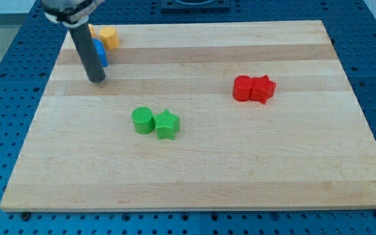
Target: Point your arm at green circle
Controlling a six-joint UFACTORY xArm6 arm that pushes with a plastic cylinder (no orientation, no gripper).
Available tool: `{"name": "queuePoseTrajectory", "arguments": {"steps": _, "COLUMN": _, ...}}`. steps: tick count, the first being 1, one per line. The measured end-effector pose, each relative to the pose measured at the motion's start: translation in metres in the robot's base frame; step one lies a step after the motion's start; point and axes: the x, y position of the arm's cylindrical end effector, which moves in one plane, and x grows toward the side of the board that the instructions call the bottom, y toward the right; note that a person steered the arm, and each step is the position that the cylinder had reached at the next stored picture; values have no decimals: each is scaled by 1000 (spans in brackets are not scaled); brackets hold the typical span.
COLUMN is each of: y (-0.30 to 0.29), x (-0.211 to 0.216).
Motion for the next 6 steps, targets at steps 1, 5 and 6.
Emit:
{"name": "queuePoseTrajectory", "arguments": {"steps": 1, "y": 0, "x": 47}}
{"name": "queuePoseTrajectory", "arguments": {"steps": 5, "y": 103, "x": 136}}
{"name": "queuePoseTrajectory", "arguments": {"steps": 6, "y": 102, "x": 115}}
